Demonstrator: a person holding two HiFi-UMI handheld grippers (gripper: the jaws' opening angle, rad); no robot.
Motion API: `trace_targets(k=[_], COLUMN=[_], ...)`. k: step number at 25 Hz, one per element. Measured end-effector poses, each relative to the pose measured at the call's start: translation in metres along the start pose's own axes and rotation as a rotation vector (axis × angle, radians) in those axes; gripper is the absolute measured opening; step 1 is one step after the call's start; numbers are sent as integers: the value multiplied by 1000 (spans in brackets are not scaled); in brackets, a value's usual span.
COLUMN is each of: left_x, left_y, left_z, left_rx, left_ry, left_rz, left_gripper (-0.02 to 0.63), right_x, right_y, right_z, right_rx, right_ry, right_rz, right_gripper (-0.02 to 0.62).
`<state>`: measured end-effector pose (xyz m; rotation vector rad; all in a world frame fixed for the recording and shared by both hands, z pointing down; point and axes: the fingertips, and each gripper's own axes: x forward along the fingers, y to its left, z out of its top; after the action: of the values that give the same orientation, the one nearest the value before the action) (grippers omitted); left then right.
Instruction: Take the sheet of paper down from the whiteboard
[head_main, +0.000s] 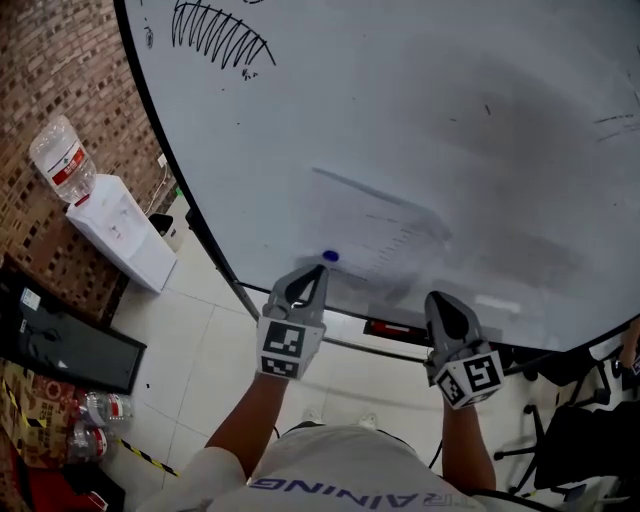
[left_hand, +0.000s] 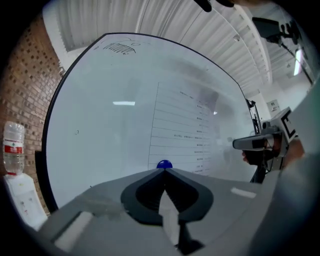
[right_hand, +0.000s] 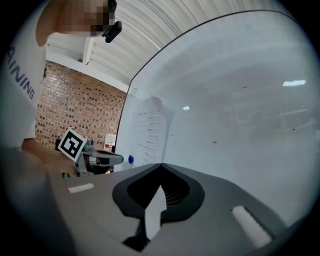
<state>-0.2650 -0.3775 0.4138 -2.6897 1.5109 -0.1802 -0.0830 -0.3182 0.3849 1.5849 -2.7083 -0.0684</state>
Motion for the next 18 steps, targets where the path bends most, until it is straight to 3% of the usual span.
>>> trace_targets(k=[1, 5, 7, 12, 18], left_x=[3, 13, 18, 25, 27], left_y=[-1, -8, -6, -6, -3], left_z=[0, 0, -1, 2, 2], left_rx=[22, 73, 96, 109, 92], left_ry=[4, 31, 41, 41, 37], left_rz=[7, 32, 52, 92, 123], left_gripper=[6, 151, 169, 172, 130], right_x=[1, 4, 6, 6, 12], right_y=[0, 4, 6, 8, 6], right_z=[-1, -2, -4, -8, -2], right_rx=[4, 12, 10, 14, -8], right_ry=[2, 4, 3, 8, 4], right_rz=[4, 17, 23, 33, 42], right_gripper=[2, 2, 3, 3, 2])
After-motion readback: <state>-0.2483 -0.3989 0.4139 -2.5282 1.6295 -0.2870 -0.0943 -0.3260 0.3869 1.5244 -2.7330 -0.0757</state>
